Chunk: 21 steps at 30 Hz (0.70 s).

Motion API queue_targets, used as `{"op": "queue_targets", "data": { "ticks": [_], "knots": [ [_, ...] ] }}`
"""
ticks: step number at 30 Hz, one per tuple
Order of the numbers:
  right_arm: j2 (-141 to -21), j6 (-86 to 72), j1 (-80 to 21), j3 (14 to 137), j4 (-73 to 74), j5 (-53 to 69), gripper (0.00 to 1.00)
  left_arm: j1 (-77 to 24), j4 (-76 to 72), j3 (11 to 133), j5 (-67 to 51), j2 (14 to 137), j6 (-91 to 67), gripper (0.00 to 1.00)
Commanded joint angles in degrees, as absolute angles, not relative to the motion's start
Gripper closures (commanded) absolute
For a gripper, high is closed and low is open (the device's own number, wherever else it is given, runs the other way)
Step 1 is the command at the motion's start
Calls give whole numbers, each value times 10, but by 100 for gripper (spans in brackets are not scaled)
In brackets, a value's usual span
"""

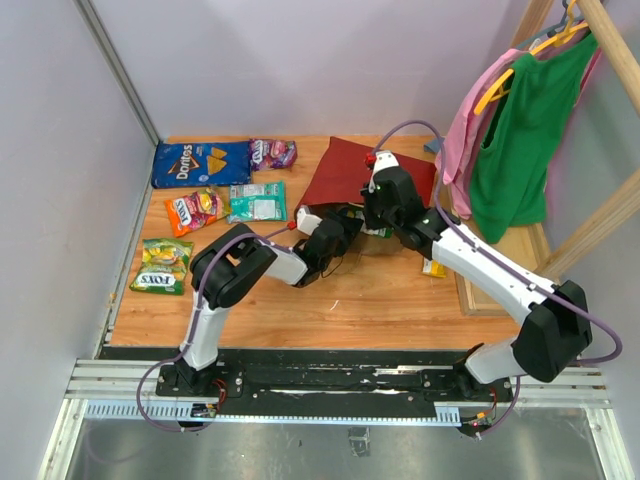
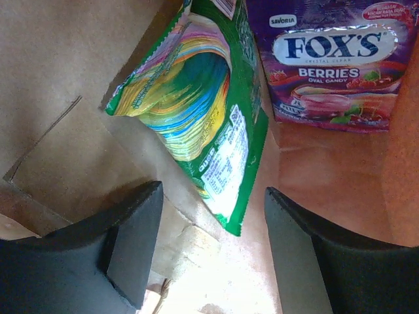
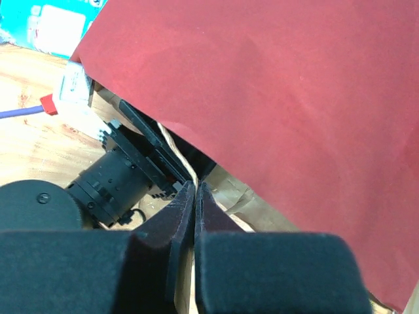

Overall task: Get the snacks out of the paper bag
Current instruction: Take out the snack from the paper bag.

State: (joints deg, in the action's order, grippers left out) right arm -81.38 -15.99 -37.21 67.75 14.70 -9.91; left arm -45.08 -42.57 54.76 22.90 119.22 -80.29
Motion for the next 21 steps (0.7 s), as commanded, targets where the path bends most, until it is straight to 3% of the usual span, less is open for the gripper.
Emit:
{"op": "queue_targets", "data": {
  "ticks": [1, 9, 21],
  "knots": [
    [-788, -152, -365, 666, 137, -126, 99, -469, -316, 593, 310, 1214, -823, 32],
    [-768, -152, -366, 657, 122, -135, 99, -476, -160, 684, 367, 1230, -878, 30],
    [-752, -144, -364, 649, 126, -146, 99, -476, -94, 783, 410, 1281, -877, 31]
  ]
}}
